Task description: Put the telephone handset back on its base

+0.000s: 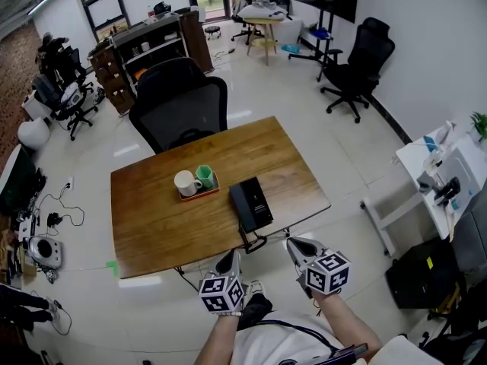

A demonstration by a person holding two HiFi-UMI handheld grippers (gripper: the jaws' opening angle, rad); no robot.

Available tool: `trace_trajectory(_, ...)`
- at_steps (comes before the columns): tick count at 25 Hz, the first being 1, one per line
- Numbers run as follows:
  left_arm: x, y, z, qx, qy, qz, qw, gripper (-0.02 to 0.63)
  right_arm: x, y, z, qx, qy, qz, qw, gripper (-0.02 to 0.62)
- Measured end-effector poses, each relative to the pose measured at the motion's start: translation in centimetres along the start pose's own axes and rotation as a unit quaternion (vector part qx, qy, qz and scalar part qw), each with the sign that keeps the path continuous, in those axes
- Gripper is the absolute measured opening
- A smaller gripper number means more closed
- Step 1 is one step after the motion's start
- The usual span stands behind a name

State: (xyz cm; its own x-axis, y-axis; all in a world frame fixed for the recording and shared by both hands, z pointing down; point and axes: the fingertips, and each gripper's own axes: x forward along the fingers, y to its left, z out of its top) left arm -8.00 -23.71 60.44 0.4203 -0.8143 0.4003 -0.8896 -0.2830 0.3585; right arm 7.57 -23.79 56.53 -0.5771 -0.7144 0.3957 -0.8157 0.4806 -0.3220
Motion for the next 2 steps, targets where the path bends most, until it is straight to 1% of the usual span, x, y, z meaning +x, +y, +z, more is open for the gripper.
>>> trace_trajectory(2, 0.05, 0.01, -0.12, -0.002, 0.0, 0.0, 1.0, 0.0, 0.03, -0.05, 0.03, -0.001, -0.001, 0.001, 1.0, 0.0)
